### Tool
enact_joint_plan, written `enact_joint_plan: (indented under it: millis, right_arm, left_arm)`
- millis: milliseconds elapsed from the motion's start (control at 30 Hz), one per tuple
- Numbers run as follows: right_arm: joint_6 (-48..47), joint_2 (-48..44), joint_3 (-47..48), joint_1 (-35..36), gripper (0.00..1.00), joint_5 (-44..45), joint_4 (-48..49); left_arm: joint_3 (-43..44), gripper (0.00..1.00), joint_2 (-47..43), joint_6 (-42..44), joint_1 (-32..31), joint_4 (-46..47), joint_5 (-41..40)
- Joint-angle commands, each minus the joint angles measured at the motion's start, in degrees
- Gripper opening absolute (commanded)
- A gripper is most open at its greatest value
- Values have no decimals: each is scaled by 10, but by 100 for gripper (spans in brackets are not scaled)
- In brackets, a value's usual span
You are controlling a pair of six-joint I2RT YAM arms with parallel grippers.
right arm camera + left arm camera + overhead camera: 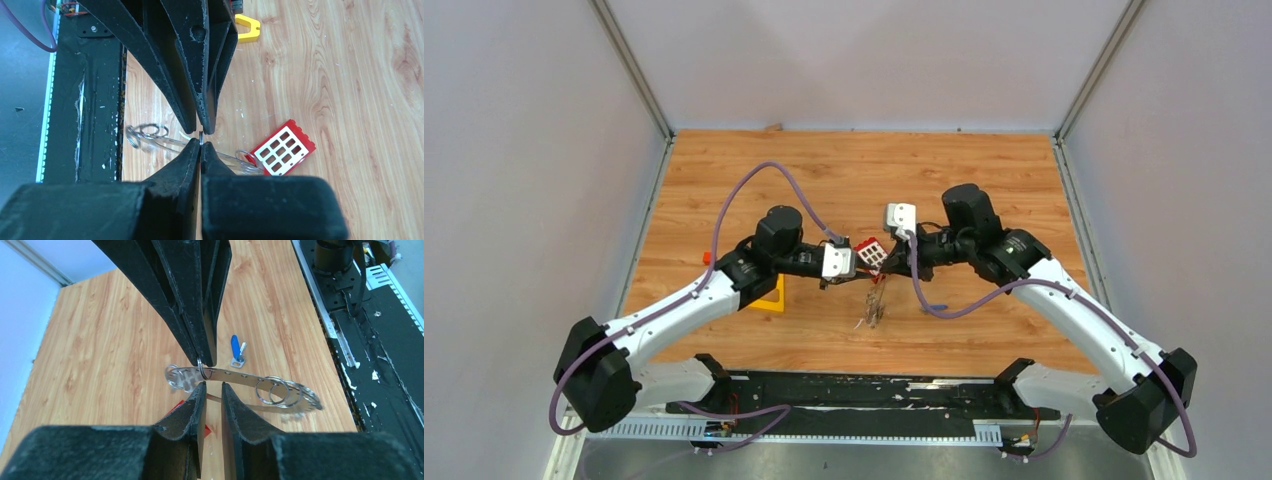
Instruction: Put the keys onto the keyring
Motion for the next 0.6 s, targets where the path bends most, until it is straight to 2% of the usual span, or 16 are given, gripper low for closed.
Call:
enact_joint_plan:
  millis: [0, 367, 567]
  right_arm:
    - [29, -23, -16, -16, 0, -64, 84]
    - [79, -24, -49, -46, 0, -125, 150]
    - [104, -26, -69, -58, 0, -149, 188]
  left_arm:
    - [-13, 24, -20, -22, -3, 76, 16]
    - [-33, 24, -18, -73, -3, 151, 9]
    - [-32, 18, -16, -85, -3, 161, 4]
